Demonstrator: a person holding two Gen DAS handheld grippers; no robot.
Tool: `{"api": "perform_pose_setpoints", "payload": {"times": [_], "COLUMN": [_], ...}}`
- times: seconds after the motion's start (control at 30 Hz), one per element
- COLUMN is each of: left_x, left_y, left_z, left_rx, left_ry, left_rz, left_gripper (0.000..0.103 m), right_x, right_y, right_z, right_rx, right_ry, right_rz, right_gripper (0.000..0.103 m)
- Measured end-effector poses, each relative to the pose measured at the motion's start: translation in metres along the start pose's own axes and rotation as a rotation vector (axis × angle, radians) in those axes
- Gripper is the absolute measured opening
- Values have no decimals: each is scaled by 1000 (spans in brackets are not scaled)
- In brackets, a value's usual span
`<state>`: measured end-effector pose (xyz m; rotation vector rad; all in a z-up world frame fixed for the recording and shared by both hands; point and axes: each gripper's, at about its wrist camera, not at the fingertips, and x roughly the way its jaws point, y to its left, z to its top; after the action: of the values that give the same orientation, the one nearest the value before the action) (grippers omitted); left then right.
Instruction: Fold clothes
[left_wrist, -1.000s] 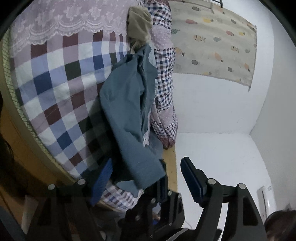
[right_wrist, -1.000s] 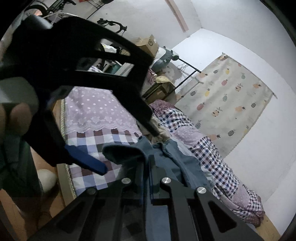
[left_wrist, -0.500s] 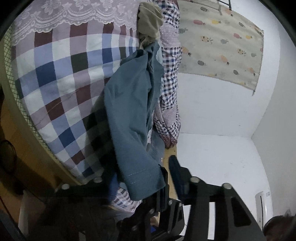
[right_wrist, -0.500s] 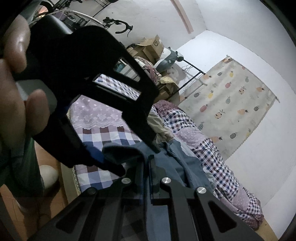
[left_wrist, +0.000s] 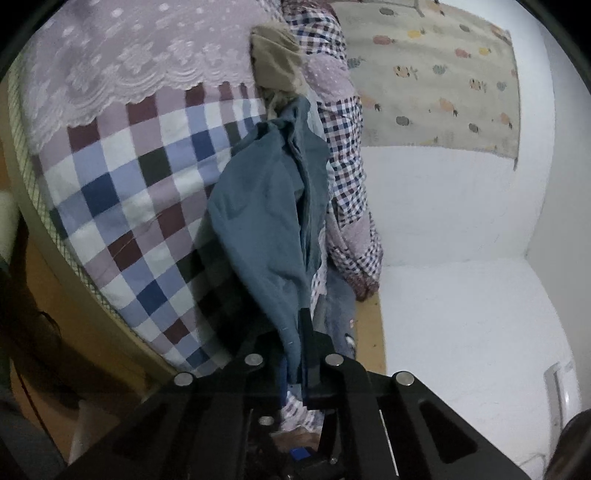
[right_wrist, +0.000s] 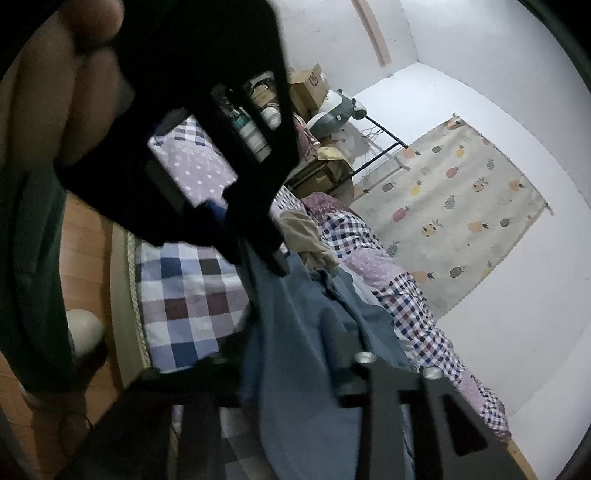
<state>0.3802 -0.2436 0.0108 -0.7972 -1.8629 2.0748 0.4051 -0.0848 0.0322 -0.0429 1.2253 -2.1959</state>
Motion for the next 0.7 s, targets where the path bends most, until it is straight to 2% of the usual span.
{"api": "perform_pose_setpoints", "payload": {"times": [0.17, 0.27, 0.33, 0.57, 0.7], "left_x": [1, 0, -1, -18, -34], "left_y": [-25, -45, -59, -97, -106], "left_z": [0, 1, 2, 16, 26], "left_rx": [34, 64, 86, 146, 167], "left_ry": [9, 16, 20, -20, -55], "left_rz": [4, -6, -14, -45, -59], "left_gripper": [2, 2, 2, 2, 2], "right_x": [6, 10, 14, 24, 27], "right_y": [-2, -4, -8, -35, -52], "right_z": [-8, -15, -23, -75, -114], "right_rx": [7, 7, 4, 6, 11], "right_ry": [28, 44, 67, 222, 335], "right_rz": [-40, -96, -131, -198, -233], "right_gripper": [38, 39, 42, 43, 43]}}
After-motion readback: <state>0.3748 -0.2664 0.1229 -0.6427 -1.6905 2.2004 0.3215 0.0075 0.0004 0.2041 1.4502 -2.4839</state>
